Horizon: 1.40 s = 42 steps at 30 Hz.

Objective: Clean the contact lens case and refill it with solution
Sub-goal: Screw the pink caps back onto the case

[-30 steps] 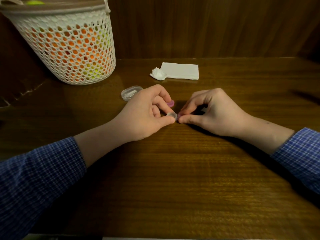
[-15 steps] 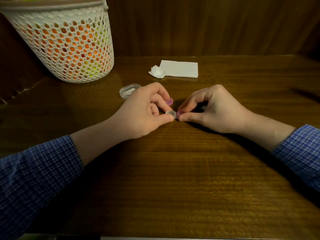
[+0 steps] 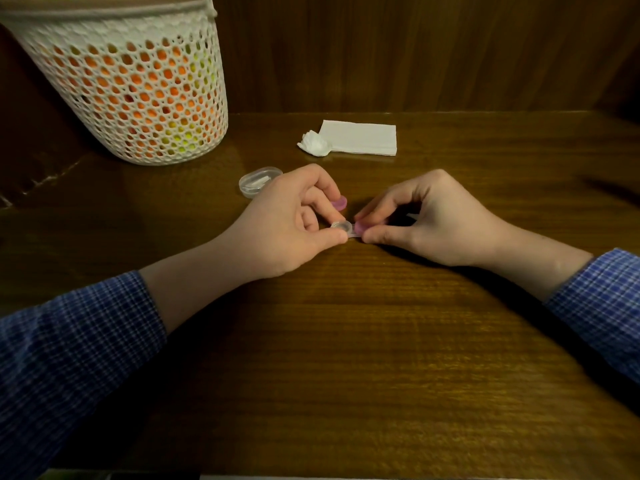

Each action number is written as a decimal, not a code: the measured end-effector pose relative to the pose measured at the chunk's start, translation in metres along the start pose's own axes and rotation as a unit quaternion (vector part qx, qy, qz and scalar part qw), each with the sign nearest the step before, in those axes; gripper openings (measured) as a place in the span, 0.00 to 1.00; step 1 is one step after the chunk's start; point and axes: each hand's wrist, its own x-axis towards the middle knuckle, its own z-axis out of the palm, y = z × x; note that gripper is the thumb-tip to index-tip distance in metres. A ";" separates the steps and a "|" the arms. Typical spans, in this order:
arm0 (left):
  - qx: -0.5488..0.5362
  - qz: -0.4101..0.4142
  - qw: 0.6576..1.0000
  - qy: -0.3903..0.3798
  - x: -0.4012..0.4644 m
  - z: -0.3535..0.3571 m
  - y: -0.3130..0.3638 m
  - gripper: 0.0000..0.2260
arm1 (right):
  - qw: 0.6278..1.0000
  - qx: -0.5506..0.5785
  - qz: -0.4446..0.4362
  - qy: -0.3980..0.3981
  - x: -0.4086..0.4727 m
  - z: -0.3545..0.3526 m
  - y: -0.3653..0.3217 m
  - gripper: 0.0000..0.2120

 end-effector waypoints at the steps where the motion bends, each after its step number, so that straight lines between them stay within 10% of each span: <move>1: 0.002 0.000 1.000 0.000 0.000 0.000 0.000 0.17 | 1.000 0.000 0.001 0.005 0.000 0.001 -0.001 0.05; 42: 0.020 0.037 0.998 -0.036 -0.006 -0.005 -0.004 0.29 | 0.998 0.011 0.052 0.045 -0.007 0.010 -0.008 0.16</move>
